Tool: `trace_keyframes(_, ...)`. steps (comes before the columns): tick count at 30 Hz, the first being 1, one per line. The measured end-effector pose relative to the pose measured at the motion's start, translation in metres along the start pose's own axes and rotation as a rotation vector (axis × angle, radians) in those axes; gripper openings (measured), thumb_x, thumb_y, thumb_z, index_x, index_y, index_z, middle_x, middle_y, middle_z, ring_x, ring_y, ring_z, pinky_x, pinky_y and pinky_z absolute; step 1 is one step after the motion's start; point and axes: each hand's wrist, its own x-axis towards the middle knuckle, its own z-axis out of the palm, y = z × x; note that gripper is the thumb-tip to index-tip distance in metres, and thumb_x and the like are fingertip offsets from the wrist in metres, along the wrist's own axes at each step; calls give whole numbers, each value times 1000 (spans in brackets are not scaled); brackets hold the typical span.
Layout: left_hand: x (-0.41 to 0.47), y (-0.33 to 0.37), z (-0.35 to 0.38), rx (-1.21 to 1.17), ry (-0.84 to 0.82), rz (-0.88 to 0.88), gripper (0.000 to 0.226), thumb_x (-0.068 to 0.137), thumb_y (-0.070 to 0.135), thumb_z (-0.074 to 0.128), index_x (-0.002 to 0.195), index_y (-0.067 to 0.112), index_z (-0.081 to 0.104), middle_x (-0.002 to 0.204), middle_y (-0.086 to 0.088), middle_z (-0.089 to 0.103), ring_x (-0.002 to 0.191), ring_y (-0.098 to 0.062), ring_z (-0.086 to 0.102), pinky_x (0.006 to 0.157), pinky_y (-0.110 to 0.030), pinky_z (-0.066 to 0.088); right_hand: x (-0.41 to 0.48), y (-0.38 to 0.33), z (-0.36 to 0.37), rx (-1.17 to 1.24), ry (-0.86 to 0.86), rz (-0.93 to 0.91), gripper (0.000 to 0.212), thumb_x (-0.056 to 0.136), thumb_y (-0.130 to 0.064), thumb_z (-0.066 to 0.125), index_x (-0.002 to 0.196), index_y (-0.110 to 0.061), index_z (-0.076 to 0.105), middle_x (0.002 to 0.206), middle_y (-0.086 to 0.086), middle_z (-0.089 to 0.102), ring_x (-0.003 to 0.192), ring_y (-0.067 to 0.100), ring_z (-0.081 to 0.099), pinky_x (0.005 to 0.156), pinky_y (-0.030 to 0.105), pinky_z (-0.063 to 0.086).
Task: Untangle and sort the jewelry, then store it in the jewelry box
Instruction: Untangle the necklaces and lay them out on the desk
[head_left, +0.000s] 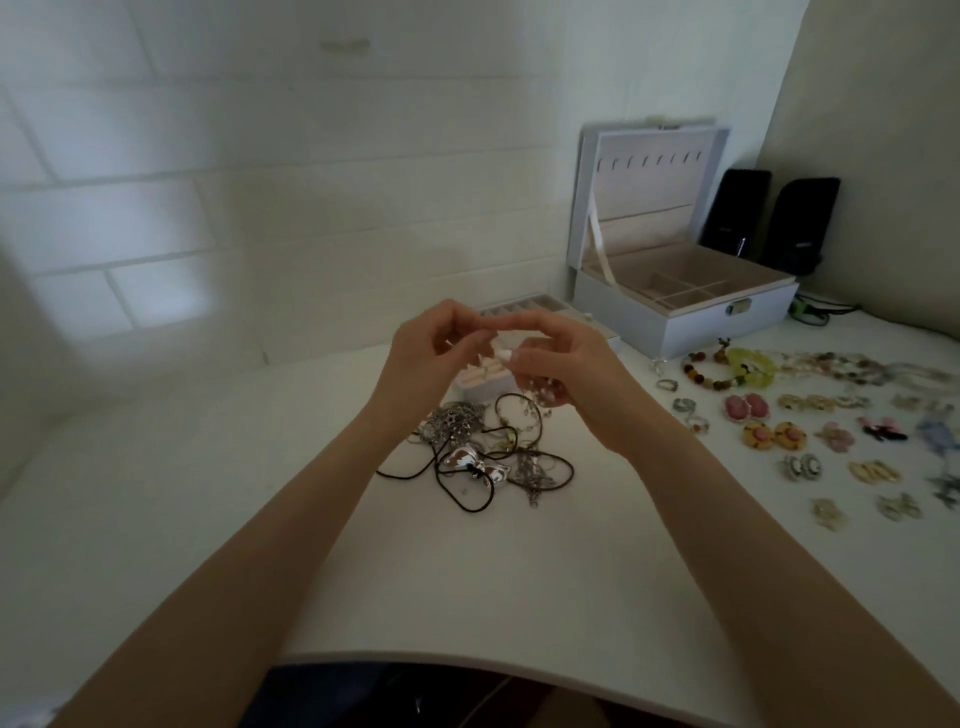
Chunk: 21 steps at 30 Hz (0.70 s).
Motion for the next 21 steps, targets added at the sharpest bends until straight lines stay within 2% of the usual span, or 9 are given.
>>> trace_keyframes(5,15,18,4,1,-12,40,5,89,8,62,84,10,62,70,-1,64,59,-7,59,58,-15,46,-1,-20,3,2,177,26,31,83,-4,68,112,-11,59,73,0,58,43,-4,49,43,13,38)
trace_keyframes(9,23,35,21,-30,-41,25,8,90,5,57,85,5,63,69,-3,65,58,-6,58,55,-12,42,-15,-18,-3,-111,299,95,27,84,-13,68,108,-19,57,84,2,60,55,3,51,51,18,41)
trace_keyframes(12,29,45,37,-72,-58,-39,16,88,0,53,76,7,60,61,-1,58,47,1,47,50,-10,36,-37,-6,-13,-194,318,146,18,86,-21,67,104,-18,63,80,-1,67,52,-2,52,53,18,42)
trace_keyframes(16,41,53,57,-108,-73,-143,23,88,4,51,67,11,57,58,-1,51,45,-1,38,44,-9,30,-67,9,-27,-227,323,170,13,84,-21,70,95,-15,70,73,-1,69,50,-5,53,54,14,37)
trace_keyframes(21,54,52,71,-186,-134,-256,25,89,7,49,68,10,61,57,-1,60,42,-6,39,42,-16,29,-91,17,-37,-272,439,137,9,82,-15,70,86,-21,74,69,-9,61,55,-4,51,59,14,41)
